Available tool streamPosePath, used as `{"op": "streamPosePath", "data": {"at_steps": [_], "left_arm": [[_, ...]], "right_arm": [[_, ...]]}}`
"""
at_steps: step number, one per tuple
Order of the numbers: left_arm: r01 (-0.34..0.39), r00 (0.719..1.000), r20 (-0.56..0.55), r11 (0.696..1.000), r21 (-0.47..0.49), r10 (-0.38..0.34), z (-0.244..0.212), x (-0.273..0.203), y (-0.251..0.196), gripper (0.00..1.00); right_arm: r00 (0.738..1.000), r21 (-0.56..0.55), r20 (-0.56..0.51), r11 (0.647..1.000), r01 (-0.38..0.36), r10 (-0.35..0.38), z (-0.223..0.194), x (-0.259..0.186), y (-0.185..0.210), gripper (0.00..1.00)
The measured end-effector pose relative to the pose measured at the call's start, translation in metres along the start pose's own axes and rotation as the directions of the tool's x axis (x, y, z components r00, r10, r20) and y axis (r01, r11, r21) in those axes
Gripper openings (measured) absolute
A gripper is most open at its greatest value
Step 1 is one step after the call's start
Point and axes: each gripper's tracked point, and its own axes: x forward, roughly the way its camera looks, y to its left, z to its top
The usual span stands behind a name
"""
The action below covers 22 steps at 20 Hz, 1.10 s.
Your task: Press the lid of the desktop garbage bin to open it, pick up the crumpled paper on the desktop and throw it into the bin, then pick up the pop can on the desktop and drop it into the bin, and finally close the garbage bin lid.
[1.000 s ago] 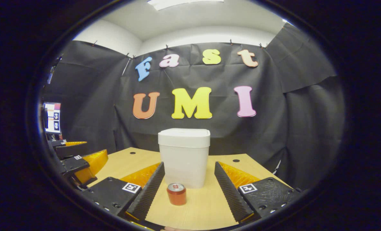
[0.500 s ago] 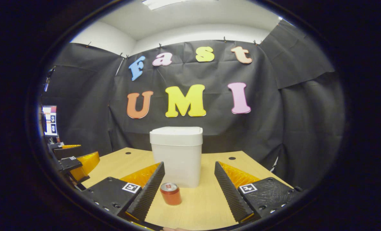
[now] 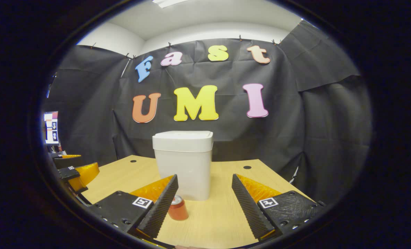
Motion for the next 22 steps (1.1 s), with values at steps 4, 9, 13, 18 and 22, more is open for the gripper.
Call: {"op": "streamPosePath", "data": {"at_steps": [4, 9, 13, 18, 22], "left_arm": [[0.005, 1.0, -0.003, 1.0, 0.007, -0.005, -0.001, 0.001, 0.001, 1.0], [0.004, 1.0, -0.008, 1.0, 0.01, -0.004, 0.0, 0.003, 0.004, 1.0], [0.021, 1.0, -0.017, 1.0, 0.004, -0.021, -0.003, 0.004, -0.002, 1.0], [0.007, 1.0, -0.02, 1.0, -0.007, -0.007, 0.0, 0.005, 0.01, 1.0], [-0.01, 1.0, -0.014, 1.0, -0.017, 0.01, 0.003, 0.004, 0.022, 1.0]], "right_arm": [[1.0, -0.018, 0.01, 1.0, 0.014, -0.013, 0.012, 0.012, -0.004, 0.95], [1.0, -0.055, 0.019, 0.998, -0.018, 0.019, 0.037, 0.032, 0.01, 0.95], [0.998, -0.048, 0.018, 0.997, -0.054, 0.055, 0.06, 0.057, 0.027, 0.81], [0.997, -0.059, 0.007, 0.995, -0.078, 0.079, 0.094, 0.099, 0.051, 0.53], [0.997, -0.034, -0.012, 0.997, -0.075, 0.074, 0.113, 0.139, 0.066, 0.13]]}}
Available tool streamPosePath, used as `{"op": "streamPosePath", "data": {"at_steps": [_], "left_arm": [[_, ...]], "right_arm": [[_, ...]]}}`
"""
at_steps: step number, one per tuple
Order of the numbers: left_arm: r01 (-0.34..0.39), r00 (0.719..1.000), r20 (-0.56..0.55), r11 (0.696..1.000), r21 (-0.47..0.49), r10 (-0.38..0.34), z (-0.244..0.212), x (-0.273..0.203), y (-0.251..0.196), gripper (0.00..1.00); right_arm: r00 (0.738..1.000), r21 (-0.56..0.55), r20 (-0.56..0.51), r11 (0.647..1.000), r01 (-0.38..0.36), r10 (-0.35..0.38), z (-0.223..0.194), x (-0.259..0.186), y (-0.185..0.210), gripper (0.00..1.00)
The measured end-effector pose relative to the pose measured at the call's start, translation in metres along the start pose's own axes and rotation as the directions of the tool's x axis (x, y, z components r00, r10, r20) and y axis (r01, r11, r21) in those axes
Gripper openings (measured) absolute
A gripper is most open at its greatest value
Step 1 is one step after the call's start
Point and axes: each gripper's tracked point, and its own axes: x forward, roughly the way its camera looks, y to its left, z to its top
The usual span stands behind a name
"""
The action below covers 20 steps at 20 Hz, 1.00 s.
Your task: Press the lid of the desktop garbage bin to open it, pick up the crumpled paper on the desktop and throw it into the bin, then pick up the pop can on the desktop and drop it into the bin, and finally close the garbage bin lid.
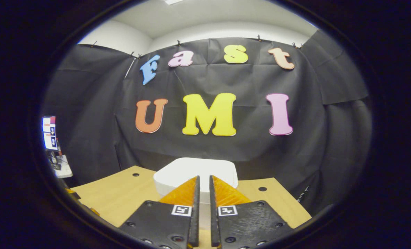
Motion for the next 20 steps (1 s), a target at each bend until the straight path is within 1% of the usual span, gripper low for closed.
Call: {"op": "streamPosePath", "data": {"at_steps": [1, 2, 3, 5, 8, 9, 10, 12, 14, 16, 18, 20], "left_arm": [[-0.004, 1.0, 0.002, 1.0, -0.003, 0.004, 0.0, 0.0, 0.002, 1.0], [-0.005, 1.0, 0.003, 1.0, -0.006, 0.005, 0.0, 0.001, 0.004, 1.0], [-0.008, 1.0, 0.001, 1.0, -0.008, 0.008, 0.0, 0.001, 0.005, 1.0], [-0.016, 1.0, -0.004, 1.0, -0.011, 0.016, -0.002, 0.004, 0.008, 1.0], [-0.013, 1.0, -0.007, 1.0, -0.008, 0.013, -0.003, 0.005, 0.008, 1.0], [-0.012, 1.0, -0.007, 1.0, -0.007, 0.012, -0.004, 0.006, 0.01, 1.0], [-0.012, 1.0, -0.01, 1.0, -0.008, 0.012, -0.005, 0.007, 0.01, 1.0], [-0.012, 1.0, -0.016, 1.0, -0.014, 0.011, -0.007, 0.008, 0.01, 1.0], [-0.011, 1.0, -0.023, 1.0, -0.018, 0.011, -0.009, 0.01, 0.011, 1.0], [-0.01, 1.0, -0.026, 1.0, -0.022, 0.01, -0.009, 0.01, 0.012, 1.0], [-0.012, 1.0, -0.027, 1.0, -0.022, 0.011, -0.01, 0.011, 0.013, 1.0], [-0.012, 0.999, -0.03, 1.0, -0.025, 0.011, -0.01, 0.012, 0.014, 1.0]], "right_arm": [[1.0, 0.03, -0.012, 0.999, -0.014, 0.014, 0.004, 0.008, 0.004, 0.07], [0.998, 0.055, -0.025, 0.997, -0.049, 0.05, 0.006, 0.018, 0.014, 0.01], [0.997, 0.065, -0.046, 0.996, -0.064, 0.067, 0.007, 0.026, 0.021, 0.0], [0.995, 0.08, -0.078, 0.995, -0.051, 0.058, 0.002, 0.04, 0.022, 0.0], [0.992, 0.011, -0.122, 1.0, -0.013, 0.014, -0.012, 0.054, 0.02, 0.0], [0.99, 0.015, -0.138, 1.0, -0.021, 0.023, -0.016, 0.057, 0.025, 0.0], [0.989, 0.019, -0.147, 0.999, -0.03, 0.033, -0.019, 0.057, 0.029, 0.0], [0.991, -0.001, -0.135, 1.0, -0.027, 0.027, -0.013, 0.061, 0.03, 0.0], [0.99, 0.007, -0.142, 1.0, -0.001, 0.002, -0.011, 0.068, 0.025, 0.0], [0.983, 0.026, -0.181, 1.0, 0.0, 0.005, -0.019, 0.072, 0.028, 0.0], [0.973, 0.004, -0.228, 1.0, 0.019, -0.018, -0.032, 0.074, 0.024, 0.0], [0.968, -0.024, -0.249, 0.999, 0.025, -0.03, -0.036, 0.073, 0.021, 0.01]]}}
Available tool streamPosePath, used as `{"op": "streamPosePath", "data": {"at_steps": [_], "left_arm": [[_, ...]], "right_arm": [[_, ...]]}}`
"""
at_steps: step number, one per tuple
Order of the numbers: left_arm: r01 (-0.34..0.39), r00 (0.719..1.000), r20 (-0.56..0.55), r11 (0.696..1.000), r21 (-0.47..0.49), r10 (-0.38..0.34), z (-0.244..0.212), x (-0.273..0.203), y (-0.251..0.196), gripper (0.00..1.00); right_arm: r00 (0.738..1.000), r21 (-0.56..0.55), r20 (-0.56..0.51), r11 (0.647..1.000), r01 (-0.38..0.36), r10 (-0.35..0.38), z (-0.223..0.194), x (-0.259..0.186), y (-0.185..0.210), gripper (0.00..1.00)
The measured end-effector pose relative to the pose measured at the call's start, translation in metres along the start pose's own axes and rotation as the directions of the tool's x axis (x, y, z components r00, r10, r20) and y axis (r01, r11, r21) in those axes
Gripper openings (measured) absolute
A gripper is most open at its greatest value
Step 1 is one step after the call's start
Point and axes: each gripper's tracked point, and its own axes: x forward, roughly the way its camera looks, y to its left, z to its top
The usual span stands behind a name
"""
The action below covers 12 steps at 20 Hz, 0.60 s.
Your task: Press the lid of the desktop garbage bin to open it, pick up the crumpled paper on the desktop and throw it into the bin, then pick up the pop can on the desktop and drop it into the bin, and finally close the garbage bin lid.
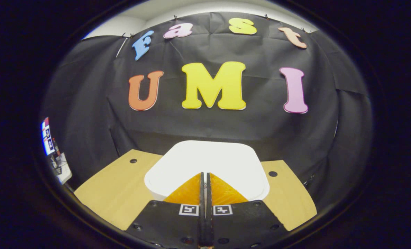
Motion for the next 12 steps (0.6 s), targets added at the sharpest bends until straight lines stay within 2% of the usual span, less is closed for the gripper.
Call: {"op": "streamPosePath", "data": {"at_steps": [5, 9, 10, 11, 12], "left_arm": [[0.014, 1.0, -0.017, 1.0, -0.008, -0.014, -0.004, 0.001, -0.004, 1.0], [0.013, 1.0, -0.016, 1.0, 0.003, -0.013, -0.004, 0.001, -0.001, 1.0], [0.009, 1.0, -0.018, 1.0, 0.002, -0.009, -0.004, 0.002, 0.0, 1.0], [0.004, 1.0, -0.023, 1.0, 0.0, -0.004, -0.005, 0.004, 0.001, 1.0], [-0.002, 1.0, -0.031, 1.0, 0.0, 0.002, -0.008, 0.006, 0.002, 1.0]], "right_arm": [[0.998, 0.027, -0.058, 1.0, -0.01, 0.012, -0.005, -0.004, -0.001, 0.01], [1.0, 0.054, 0.025, 0.999, 0.007, -0.008, 0.006, -0.021, -0.009, 0.01], [0.999, 0.049, 0.047, 0.999, -0.008, 0.006, 0.007, -0.027, -0.004, 0.01], [0.997, 0.032, 0.072, 0.999, -0.025, 0.023, 0.009, -0.034, 0.002, 0.14], [0.996, 0.007, 0.091, 1.0, -0.019, 0.019, 0.007, -0.038, 0.001, 0.42]]}}
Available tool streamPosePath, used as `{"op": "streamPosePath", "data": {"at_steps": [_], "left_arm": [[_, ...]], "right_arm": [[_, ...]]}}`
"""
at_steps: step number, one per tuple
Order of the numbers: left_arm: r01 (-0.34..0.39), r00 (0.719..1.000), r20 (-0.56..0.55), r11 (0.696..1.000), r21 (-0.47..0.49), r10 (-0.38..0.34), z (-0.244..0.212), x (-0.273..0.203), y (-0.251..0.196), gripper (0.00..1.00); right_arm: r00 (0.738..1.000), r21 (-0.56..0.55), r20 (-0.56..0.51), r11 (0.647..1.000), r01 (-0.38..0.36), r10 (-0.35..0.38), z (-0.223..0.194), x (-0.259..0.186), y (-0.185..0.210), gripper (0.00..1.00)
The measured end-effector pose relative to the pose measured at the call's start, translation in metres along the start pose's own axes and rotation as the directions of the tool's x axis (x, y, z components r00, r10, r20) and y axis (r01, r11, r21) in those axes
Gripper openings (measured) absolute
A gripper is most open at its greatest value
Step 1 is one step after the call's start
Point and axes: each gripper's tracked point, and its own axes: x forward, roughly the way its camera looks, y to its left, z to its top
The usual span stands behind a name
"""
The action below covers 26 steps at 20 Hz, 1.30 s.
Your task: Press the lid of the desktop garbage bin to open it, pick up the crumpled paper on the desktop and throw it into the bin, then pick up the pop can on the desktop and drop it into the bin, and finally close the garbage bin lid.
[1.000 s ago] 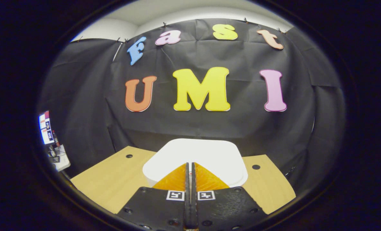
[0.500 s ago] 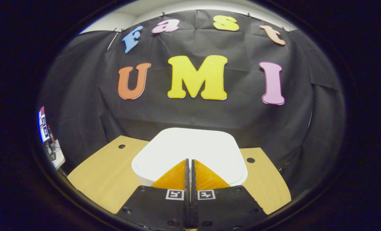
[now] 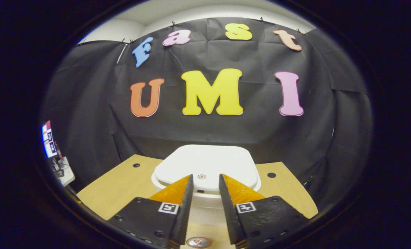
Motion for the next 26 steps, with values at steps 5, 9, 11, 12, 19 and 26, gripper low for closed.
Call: {"op": "streamPosePath", "data": {"at_steps": [5, 9, 11, 12, 19, 26], "left_arm": [[-0.015, 0.999, -0.03, 1.0, -0.001, 0.015, -0.007, 0.004, 0.002, 1.0], [-0.004, 1.0, -0.028, 1.0, 0.01, 0.004, -0.007, 0.007, -0.003, 1.0], [0.019, 0.999, -0.037, 1.0, 0.006, -0.019, -0.012, 0.012, -0.008, 1.0], [0.032, 0.998, -0.045, 0.999, -0.002, -0.032, -0.015, 0.014, -0.011, 1.0], [0.041, 0.99, -0.134, 0.999, -0.016, -0.043, -0.045, 0.039, -0.016, 1.0], [0.052, 0.934, -0.354, 0.999, 0.009, -0.046, -0.126, 0.082, -0.033, 1.0]], "right_arm": [[0.996, -0.124, 0.082, 0.992, 0.033, -0.022, -0.015, -0.028, 0.005, 0.89], [0.994, -0.096, 0.111, 0.995, 0.029, -0.018, -0.039, -0.047, 0.005, 0.98], [0.992, -0.096, 0.124, 0.995, 0.024, -0.012, -0.05, -0.058, 0.006, 0.95], [0.992, -0.09, 0.129, 0.996, 0.022, -0.011, -0.057, -0.062, 0.005, 0.95], [0.993, -0.028, 0.121, 1.0, -0.001, 0.005, -0.108, -0.089, -0.001, 0.95], [0.996, -0.025, 0.089, 0.999, -0.02, 0.022, -0.165, -0.099, -0.009, 0.95]]}}
